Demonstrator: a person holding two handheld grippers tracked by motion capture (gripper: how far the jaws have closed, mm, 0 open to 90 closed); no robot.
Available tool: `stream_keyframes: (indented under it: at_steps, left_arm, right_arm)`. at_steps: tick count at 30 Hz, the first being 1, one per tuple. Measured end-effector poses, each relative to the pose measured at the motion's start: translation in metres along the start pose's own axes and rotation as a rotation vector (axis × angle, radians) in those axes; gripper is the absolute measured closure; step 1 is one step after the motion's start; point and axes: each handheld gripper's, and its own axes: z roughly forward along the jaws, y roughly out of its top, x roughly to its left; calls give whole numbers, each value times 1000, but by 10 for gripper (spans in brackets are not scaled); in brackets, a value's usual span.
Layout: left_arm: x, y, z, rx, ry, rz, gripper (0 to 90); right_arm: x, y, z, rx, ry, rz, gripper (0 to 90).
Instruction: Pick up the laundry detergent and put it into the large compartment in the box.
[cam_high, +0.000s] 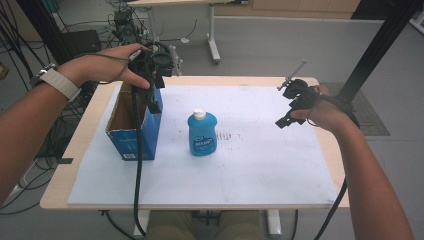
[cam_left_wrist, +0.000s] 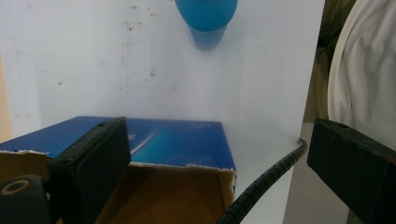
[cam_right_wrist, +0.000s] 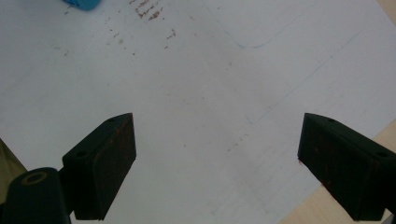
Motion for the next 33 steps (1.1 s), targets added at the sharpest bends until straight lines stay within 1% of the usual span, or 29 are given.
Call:
stream_keyframes:
  at_steps: [6, 8, 12, 14, 16, 17, 19, 28, 33]
  left_arm:
    - [0, -1, 0, -9, 0, -9, 62]
    - [2, -1, -1, -10, -6, -24, 63]
    - [3, 1, -2, -4, -14, -42, 75]
    - [2, 2, -2, -8, -11, -48, 73]
    - [2, 3, -2, -15, -6, -54, 73]
    - [0, 4, -2, -14, 3, -53, 70]
    - [-2, 7, -1, -8, 10, -57, 69]
    - [-5, 17, -1, -9, 8, -59, 68]
    - [-6, 24, 0, 2, 6, -56, 68]
  right_arm:
    - [0, 1, 2, 4, 2, 0, 116]
    - [-1, 1, 2, 4, 3, -2, 116]
    - [-1, 2, 1, 4, 4, -2, 116]
    - [-2, 2, 2, 3, 5, -5, 117]
    - [-3, 2, 2, 7, 6, 3, 118]
    - [-4, 2, 3, 11, 10, 10, 124]
    - [-4, 3, 3, 20, 10, 9, 127]
    - [-4, -4, 3, 13, 10, 12, 127]
    - [-3, -6, 1, 12, 8, 11, 127]
